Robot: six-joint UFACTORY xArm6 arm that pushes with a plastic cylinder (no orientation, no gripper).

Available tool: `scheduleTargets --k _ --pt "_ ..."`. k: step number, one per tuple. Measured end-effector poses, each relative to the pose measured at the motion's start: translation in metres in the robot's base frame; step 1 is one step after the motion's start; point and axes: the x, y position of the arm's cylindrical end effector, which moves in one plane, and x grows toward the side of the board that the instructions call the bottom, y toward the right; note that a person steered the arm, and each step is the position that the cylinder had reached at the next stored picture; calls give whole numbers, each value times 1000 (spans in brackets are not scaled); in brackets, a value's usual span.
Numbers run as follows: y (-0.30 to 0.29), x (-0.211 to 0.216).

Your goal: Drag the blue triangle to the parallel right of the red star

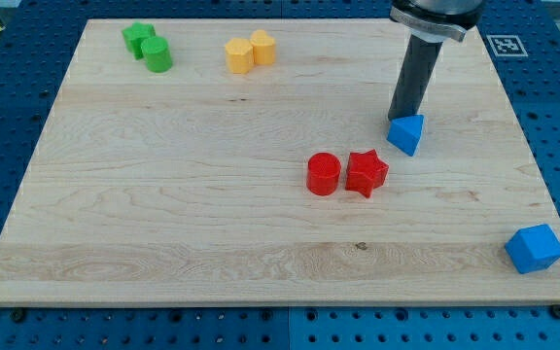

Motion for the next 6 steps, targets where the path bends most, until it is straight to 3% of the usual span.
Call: scheduleTargets --k 2,4,6 --pt "-22 5" --pt "7 34" --pt "-17 36"
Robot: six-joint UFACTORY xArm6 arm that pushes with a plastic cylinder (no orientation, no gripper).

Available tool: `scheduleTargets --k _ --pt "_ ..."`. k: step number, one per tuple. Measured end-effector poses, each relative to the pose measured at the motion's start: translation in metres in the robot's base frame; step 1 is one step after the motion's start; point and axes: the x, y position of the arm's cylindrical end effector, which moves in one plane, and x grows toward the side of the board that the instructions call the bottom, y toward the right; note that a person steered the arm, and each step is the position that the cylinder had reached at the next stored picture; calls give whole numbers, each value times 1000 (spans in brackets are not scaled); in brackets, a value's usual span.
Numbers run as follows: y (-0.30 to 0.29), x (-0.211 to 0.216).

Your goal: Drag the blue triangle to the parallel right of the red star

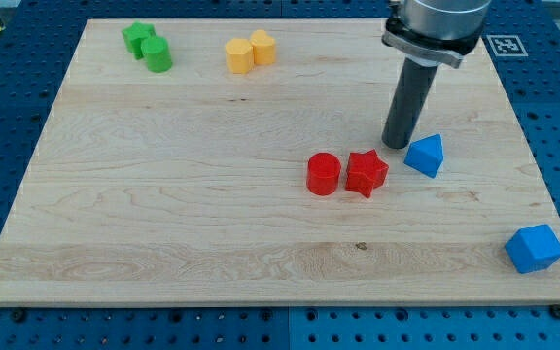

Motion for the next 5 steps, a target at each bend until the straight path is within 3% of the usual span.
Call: scheduleTargets --k 2,5 --pt "42 19" --pt "28 40"
